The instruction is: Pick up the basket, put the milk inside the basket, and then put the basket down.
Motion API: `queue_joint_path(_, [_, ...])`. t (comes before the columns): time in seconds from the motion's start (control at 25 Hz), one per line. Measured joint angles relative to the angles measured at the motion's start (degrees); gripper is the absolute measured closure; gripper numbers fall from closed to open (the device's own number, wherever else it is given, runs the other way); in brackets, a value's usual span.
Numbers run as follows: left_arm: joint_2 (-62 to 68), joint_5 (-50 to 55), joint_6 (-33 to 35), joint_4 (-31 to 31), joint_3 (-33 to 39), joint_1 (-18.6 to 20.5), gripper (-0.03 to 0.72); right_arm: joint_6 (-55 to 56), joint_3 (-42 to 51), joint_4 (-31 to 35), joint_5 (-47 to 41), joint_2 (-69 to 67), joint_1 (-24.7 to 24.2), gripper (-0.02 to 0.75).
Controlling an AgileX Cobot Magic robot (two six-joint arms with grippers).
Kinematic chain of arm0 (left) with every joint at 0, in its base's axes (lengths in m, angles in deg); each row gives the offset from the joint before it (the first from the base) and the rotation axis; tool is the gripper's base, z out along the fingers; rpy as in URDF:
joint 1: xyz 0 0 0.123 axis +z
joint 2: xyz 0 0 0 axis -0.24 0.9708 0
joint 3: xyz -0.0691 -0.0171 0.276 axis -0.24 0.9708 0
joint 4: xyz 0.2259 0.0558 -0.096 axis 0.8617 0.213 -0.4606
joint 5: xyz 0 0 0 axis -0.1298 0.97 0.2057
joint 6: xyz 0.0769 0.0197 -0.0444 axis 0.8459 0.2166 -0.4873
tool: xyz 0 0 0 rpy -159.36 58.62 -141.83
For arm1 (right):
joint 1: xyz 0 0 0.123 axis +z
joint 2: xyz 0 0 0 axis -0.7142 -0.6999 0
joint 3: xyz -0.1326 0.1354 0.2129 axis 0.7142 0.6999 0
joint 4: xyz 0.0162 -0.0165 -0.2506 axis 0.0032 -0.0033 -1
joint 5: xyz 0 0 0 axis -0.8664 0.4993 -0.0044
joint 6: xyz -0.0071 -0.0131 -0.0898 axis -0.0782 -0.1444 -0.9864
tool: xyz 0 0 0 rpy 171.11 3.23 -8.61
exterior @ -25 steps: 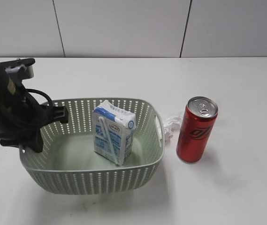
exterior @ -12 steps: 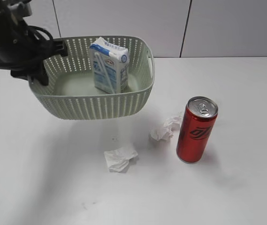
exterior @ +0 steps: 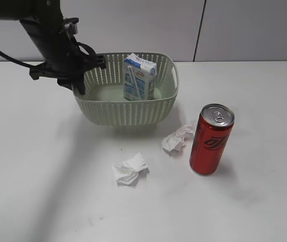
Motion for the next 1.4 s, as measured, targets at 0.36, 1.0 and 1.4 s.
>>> queue_joint_path(0.36, [4.8, -0.5, 1.2, -1.1, -0.9, 0.1, 0.647, 0.0, 0.0, 0.0, 0.0, 0.0, 0.0, 0.146])
queue_joint_path(1.0, [0.4, 15.5, 9.6, -4.1, -12.3, 4.3, 0.014, 0.0, 0.0, 0.0, 0.0, 0.0, 0.0, 0.146])
queue_joint_path(1.4, [-7.7, 20.8, 16.3, -0.8, -12.0, 15.8, 0.022, 0.0, 0.0, 0.1, 0.0, 0.0, 0.0, 0.146])
